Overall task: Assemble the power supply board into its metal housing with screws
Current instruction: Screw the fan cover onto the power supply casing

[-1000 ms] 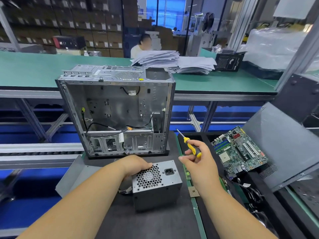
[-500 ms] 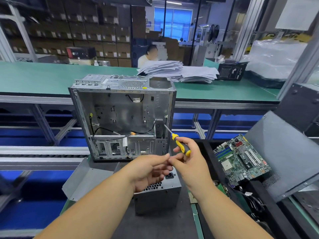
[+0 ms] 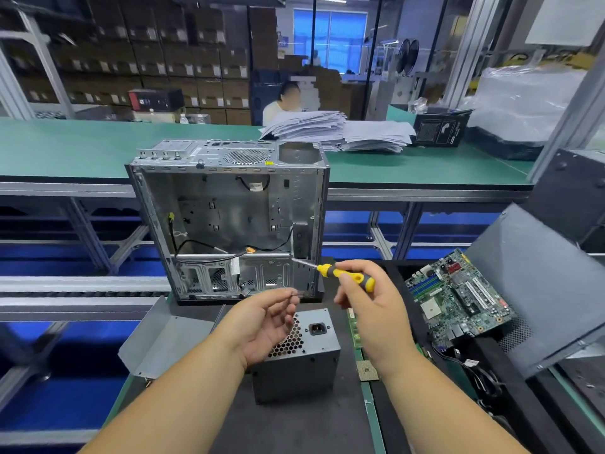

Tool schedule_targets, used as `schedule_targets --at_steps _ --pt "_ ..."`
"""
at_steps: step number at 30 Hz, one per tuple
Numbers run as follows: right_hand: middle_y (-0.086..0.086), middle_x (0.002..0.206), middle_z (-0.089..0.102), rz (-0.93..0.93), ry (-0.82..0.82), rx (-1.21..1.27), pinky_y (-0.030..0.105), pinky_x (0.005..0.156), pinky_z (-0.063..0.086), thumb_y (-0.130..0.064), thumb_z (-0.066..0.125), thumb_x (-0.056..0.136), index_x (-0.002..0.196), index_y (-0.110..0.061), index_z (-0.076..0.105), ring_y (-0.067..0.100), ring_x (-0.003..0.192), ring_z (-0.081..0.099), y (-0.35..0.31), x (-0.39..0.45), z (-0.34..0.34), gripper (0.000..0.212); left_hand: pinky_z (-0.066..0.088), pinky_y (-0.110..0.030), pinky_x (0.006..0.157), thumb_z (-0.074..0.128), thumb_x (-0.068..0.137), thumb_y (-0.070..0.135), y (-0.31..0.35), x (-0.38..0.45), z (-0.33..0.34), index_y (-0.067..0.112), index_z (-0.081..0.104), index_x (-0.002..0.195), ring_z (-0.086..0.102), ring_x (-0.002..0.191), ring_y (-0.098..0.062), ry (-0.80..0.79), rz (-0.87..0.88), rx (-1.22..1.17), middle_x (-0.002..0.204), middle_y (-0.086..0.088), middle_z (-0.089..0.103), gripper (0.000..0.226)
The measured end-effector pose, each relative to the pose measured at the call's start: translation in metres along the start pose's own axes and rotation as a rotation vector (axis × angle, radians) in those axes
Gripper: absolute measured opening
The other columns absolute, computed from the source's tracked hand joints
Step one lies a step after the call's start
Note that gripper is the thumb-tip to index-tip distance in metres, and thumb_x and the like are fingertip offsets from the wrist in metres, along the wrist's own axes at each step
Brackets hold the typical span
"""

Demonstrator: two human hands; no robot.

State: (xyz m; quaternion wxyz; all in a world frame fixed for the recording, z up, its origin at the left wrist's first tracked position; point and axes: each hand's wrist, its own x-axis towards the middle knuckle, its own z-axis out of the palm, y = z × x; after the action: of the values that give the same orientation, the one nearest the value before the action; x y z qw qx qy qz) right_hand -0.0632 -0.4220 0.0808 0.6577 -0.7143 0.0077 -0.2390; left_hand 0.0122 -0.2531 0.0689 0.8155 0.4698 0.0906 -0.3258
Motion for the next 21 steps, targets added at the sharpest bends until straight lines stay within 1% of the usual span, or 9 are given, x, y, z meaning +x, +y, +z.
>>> schedule_targets --at_steps 2,4,7,10,15,21 --pt "0.003 0.062 0.061 0.014 0.040 0.046 0.022 0.060 0.049 -0.030 0.059 0.092 0.093 -0.030 0.069 0.014 0.062 0.057 -0.002 0.001 -0.003 0.010 0.052 -0.020 0.047 0.069 0.073 0.006 0.002 0.002 -0.005 0.001 0.071 0.084 0.061 0.051 -0.011 0.062 0.032 -0.056 0.068 -0.007 0.068 0.012" --pt "0.003 0.057 0.058 0.022 0.055 0.046 0.019 0.055 0.046 -0.037 0.058 0.089 0.089 -0.030 0.068 0.013 0.057 0.054 -0.003 0.001 -0.004 0.012 0.051 -0.020 0.047 0.063 0.085 0.006 0.005 0.004 -0.011 0.002 0.068 0.090 0.060 0.051 -0.011 0.106 0.053 -0.098 0.066 -0.005 0.067 0.008" --pt "0.004 0.054 0.056 0.037 0.036 0.043 0.019 0.050 0.041 -0.040 0.058 0.086 0.086 -0.029 0.067 0.014 0.054 0.051 -0.003 0.002 -0.003 0.014 0.050 -0.020 0.047 0.059 0.093 0.012 0.007 0.007 -0.017 0.003 0.066 0.090 0.058 0.054 -0.010 0.117 0.056 -0.127 0.066 -0.003 0.066 0.012" --pt "0.004 0.055 0.056 0.045 0.003 0.031 0.019 0.050 0.041 -0.042 0.057 0.084 0.085 -0.028 0.067 0.013 0.054 0.051 -0.002 0.003 0.000 0.017 0.050 -0.020 0.047 0.059 0.094 0.012 0.007 0.009 -0.018 0.003 0.065 0.091 0.058 0.054 -0.010 0.109 0.053 -0.118 0.067 -0.004 0.066 0.011" --pt "0.003 0.055 0.056 0.047 -0.020 -0.001 0.018 0.050 0.042 -0.039 0.056 0.087 0.084 -0.029 0.066 0.012 0.054 0.051 -0.001 0.006 0.003 0.014 0.050 -0.020 0.046 0.060 0.093 0.011 0.007 0.011 -0.016 0.002 0.064 0.089 0.058 0.053 -0.011 0.088 0.047 -0.123 0.066 -0.005 0.065 0.011" --pt "-0.001 0.057 0.056 0.050 -0.042 -0.077 0.017 0.053 0.044 -0.036 0.056 0.087 0.086 -0.029 0.064 0.010 0.056 0.052 0.000 0.009 0.001 0.010 0.050 -0.019 0.048 0.060 0.092 0.010 0.008 0.014 -0.017 0.002 0.064 0.090 0.057 0.056 -0.011 0.106 0.062 -0.101 0.066 -0.005 0.065 0.009"
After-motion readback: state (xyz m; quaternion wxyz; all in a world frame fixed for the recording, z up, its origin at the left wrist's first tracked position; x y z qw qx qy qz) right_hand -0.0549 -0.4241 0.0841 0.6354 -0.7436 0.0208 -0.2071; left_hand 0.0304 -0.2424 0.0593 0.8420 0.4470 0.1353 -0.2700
